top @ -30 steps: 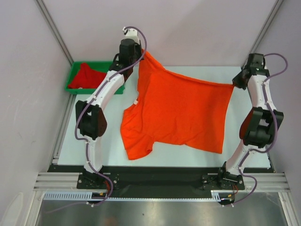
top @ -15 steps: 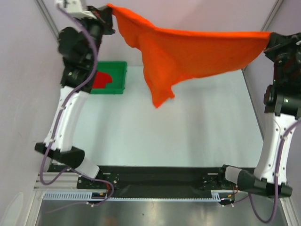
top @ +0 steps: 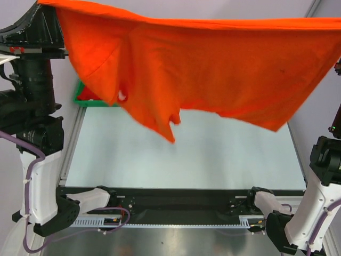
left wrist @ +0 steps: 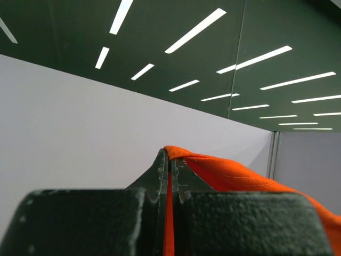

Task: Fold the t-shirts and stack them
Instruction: Flatten the tshirt out

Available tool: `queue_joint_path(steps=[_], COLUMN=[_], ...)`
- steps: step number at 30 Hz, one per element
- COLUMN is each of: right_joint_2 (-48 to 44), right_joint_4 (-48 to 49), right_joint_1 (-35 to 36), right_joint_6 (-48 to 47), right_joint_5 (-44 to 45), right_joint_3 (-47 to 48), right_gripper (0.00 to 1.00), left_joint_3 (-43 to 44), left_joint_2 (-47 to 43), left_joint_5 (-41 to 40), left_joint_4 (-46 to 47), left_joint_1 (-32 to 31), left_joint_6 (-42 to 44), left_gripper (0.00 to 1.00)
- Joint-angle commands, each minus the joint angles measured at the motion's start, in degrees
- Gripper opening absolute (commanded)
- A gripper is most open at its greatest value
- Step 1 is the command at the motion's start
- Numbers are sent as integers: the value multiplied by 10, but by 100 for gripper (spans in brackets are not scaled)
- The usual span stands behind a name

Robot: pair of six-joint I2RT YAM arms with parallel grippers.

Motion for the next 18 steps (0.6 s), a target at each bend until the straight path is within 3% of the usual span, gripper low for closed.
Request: queue_joint_path(steps=[1, 3, 7, 12, 14, 18], right_joint_2=[14, 20, 25, 56, 80, 170], right_joint_4=[6, 5, 48, 96, 156, 220], right_joint_1=[0, -1, -2, -3, -4, -15], right_joint_6=[-33, -40, -42, -35, -46, -68], right_joint_5=[57, 67, 72, 67, 68, 74], right_joint_3=[-11, -34, -172, -300, -355, -401], right_gripper=[0, 0, 0, 0, 0, 0], left_joint_3=[-1, -15, -99, -258, -318, -408], left_joint_2=[12, 25, 59, 107, 147, 265], left_joint_5=[-16, -23, -18, -16, -22, -16], left_joint_4=[25, 29, 36, 123, 136, 263], left_joint_1=[5, 5, 5, 5, 5, 5], left_joint_6=[19, 29, 40, 57, 51, 56], left_gripper=[0, 0, 0, 0, 0, 0])
